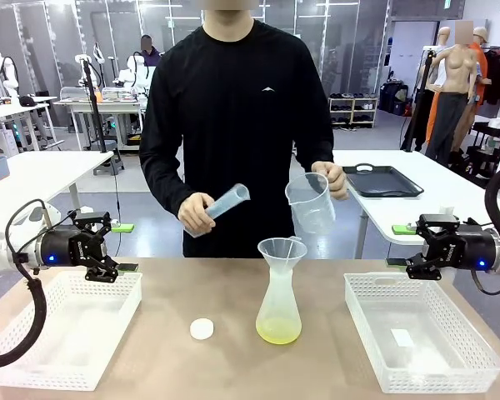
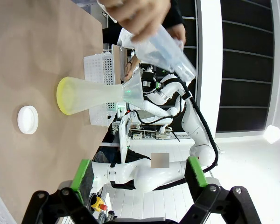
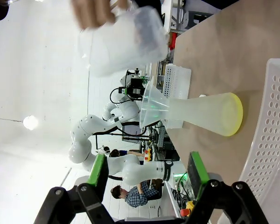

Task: Prepare the solutions needed for the experiment.
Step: Once the solution is in the Big flask , pick up the Plastic Funnel and place it back into the right Organizing basket.

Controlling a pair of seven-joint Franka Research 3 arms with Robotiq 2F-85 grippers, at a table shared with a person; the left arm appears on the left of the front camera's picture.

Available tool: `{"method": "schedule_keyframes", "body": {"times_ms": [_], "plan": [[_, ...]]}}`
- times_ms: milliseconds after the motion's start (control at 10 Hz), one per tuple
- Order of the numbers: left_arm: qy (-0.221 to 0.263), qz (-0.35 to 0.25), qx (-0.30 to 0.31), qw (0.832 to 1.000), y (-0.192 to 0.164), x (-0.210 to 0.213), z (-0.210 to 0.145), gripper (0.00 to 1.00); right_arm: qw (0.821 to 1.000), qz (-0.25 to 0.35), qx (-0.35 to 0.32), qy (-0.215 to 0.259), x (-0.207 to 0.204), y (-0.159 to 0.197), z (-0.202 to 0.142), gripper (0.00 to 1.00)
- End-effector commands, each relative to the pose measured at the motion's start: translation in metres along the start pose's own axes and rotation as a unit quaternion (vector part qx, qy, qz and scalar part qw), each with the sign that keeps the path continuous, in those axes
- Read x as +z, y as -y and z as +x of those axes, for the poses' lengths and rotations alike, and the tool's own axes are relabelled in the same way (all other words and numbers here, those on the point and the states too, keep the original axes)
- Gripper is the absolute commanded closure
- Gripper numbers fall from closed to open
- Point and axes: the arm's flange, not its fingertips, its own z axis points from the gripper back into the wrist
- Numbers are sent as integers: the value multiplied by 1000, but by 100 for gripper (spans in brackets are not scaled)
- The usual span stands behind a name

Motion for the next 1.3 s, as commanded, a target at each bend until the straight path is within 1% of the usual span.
{"method": "schedule_keyframes", "body": {"times_ms": [0, 300, 400, 500, 600, 700, 800, 900, 1000, 1200], "plan": [[9, -4, -10, 1000, 1, -1, 1, 0, 1000, -4, -1, -1, 1, -1, 2, 14], [9, -4, -10, 1000, 1, -1, 1, 0, 1000, 0, 0, 0, 0, 0, 0, 14], [9, -4, -10, 1000, 1, -1, 1, 0, 1000, -14, -2, -12, -7, -17, -4, 14], [9, -4, -10, 1000, 1, -1, 1, 0, 998, -57, -7, -17, -9, -32, -6, 14], [9, -4, -10, 1000, 1, -1, 1, 0, 991, -130, -7, -6, -11, -47, -8, 14], [9, -4, -10, 1000, 1, -1, 1, 0, 988, -152, -3, -13, -13, -62, -9, 14], [9, -4, -10, 1000, 1, -1, 1, 0, 981, -194, -7, -14, -14, -77, -9, 14], [9, -4, -10, 1000, 1, -1, 1, 0, 972, -236, 0, -3, -17, -98, -9, 14], [9, -4, -10, 1000, 1, -1, 1, 0, 958, -287, -3, 3, -20, -119, -9, 14], [9, -4, -10, 1000, 1, -1, 1, 0, 932, -361, 8, 16, -27, -156, -6, 14]]}}
